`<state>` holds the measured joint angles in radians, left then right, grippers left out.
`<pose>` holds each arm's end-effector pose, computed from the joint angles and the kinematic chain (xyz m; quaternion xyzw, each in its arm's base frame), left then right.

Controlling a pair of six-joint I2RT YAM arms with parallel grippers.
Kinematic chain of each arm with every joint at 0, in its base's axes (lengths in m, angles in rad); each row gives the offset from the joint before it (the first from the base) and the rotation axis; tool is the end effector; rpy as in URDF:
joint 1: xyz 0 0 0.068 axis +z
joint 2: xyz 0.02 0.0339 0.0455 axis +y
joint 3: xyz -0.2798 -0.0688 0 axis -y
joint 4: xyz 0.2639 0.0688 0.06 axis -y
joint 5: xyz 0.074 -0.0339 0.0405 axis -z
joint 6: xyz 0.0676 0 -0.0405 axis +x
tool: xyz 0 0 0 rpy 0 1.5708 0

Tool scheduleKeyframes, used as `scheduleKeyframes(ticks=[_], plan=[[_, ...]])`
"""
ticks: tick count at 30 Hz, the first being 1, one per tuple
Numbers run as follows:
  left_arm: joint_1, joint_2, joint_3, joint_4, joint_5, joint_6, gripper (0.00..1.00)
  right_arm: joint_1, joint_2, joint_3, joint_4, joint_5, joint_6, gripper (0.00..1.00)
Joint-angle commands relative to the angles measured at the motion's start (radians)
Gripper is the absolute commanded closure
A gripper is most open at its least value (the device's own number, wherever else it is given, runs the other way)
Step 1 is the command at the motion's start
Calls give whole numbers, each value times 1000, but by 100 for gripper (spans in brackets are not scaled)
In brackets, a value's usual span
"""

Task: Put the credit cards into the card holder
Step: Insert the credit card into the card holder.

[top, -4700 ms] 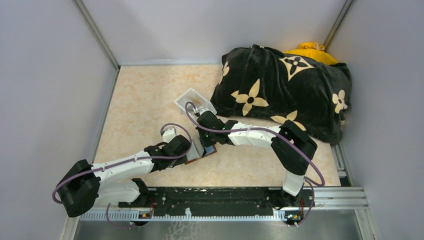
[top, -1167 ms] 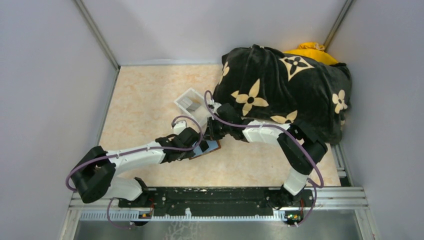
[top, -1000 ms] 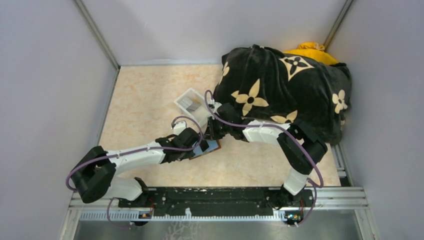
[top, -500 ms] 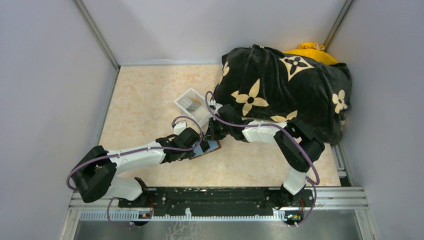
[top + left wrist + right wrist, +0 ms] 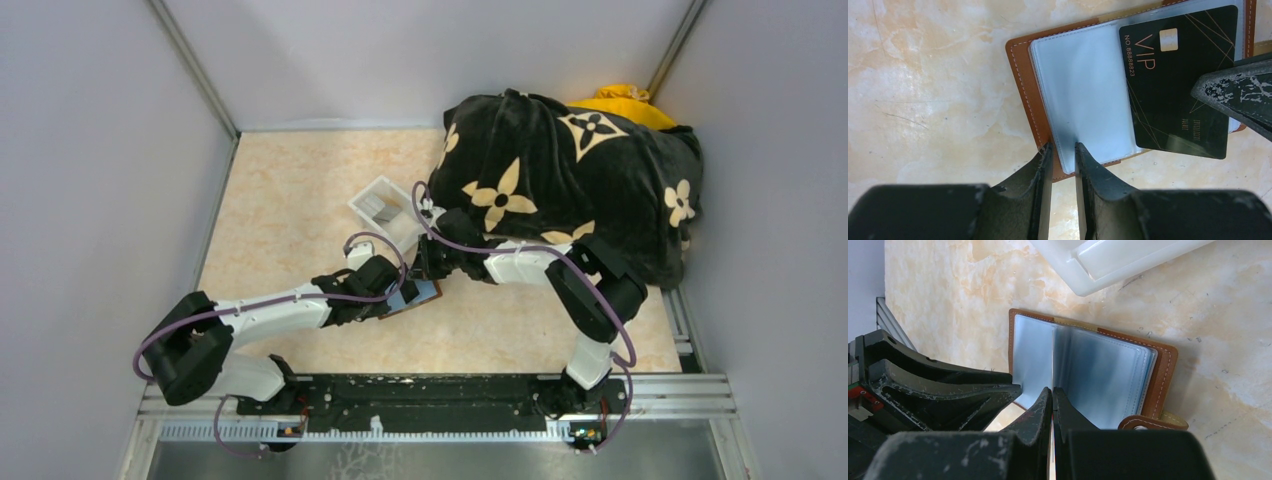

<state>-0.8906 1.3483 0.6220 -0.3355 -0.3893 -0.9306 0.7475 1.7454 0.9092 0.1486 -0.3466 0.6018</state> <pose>0.1847 -0.1875 0.1368 -0.0677 0.9484 -0.0803 0.2993 0.2751 0.2863 0.1461 -0.1383 0.8828 0.3847 0.2314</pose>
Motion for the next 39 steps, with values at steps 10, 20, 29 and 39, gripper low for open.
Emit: scheduleKeyframes(ticks=[10,20,29,39], plan=[[-4,13,-31,16,21,-13,71,-14,7,-41,99,-11,53,100],[-4,17,-39,22,25,-13,72,-16,15,-70,142,-14,92,100],[-5,25,-51,31,29,-14,71,-20,21,-104,179,-7,121,100],[-4,35,-61,42,35,-11,72,-29,43,-121,208,3,140,100]])
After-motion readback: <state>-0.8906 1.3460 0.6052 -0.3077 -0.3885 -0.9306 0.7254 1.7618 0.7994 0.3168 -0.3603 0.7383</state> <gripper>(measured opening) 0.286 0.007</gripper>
